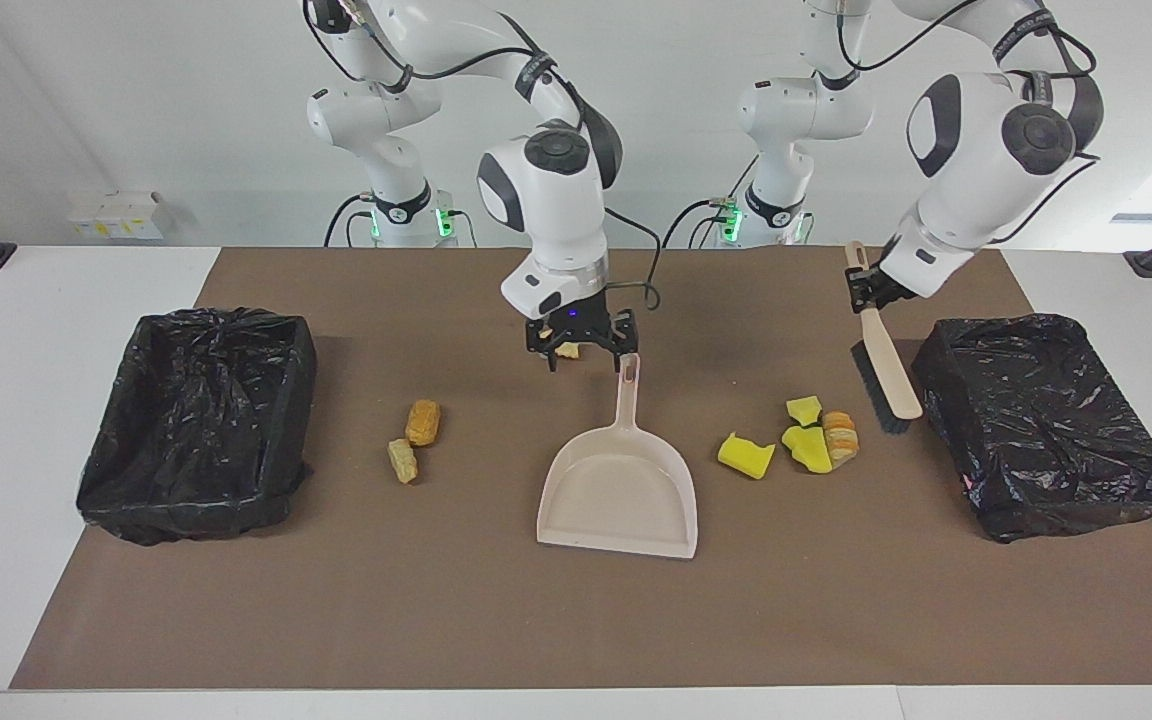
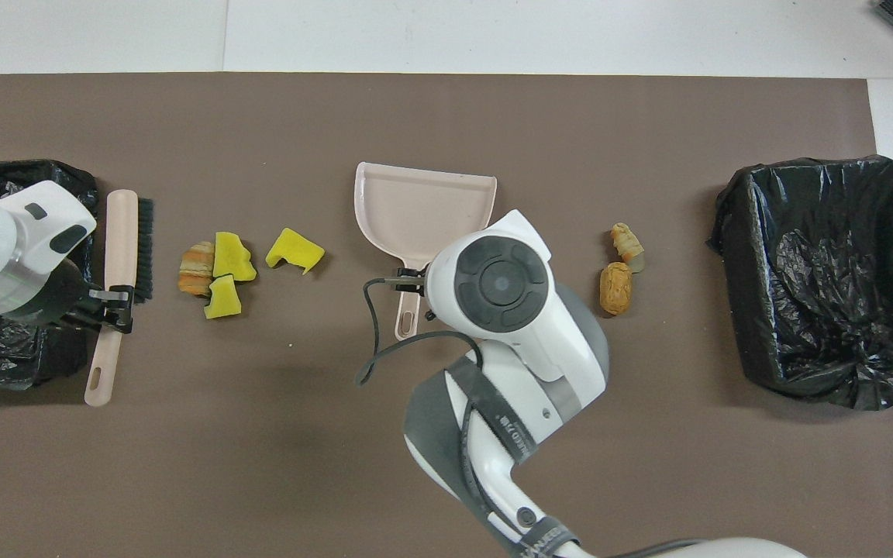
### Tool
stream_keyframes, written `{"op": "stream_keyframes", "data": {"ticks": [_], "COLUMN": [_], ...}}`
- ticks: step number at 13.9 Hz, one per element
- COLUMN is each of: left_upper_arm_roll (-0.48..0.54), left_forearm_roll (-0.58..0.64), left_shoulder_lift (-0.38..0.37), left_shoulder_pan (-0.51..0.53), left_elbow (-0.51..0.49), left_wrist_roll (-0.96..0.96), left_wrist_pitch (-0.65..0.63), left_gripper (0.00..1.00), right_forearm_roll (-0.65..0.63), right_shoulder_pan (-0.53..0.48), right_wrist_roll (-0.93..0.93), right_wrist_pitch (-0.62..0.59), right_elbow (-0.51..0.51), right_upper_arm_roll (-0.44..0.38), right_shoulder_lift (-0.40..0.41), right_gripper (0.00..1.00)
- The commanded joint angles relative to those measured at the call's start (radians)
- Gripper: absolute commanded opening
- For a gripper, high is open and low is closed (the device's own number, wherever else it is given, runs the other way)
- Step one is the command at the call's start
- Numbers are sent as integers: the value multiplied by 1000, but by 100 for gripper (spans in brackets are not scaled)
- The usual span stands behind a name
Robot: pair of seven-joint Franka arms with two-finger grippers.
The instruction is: Sweep and dump trash in bin
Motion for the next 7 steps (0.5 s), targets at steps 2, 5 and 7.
{"op": "stream_keyframes", "data": {"ticks": [2,5,7], "left_upper_arm_roll": [-15,-15,-15], "left_forearm_roll": [35,38,38], "left_shoulder_lift": [136,159,168], "left_shoulder_pan": [56,62,66], "left_elbow": [71,63,43], "left_wrist_roll": [26,57,74], "left_wrist_pitch": [115,169,179], "left_gripper": [0,0,0], "right_forearm_roll": [-163,-191,-203], "right_shoulder_pan": [78,78,75], "right_wrist_roll": [192,199,188], "right_wrist_pitch": [98,118,124], "right_elbow": [27,15,6], "right_upper_arm_roll": [-1,-3,-1], "right_shoulder_lift": [101,107,109], "right_gripper": [100,100,96]}}
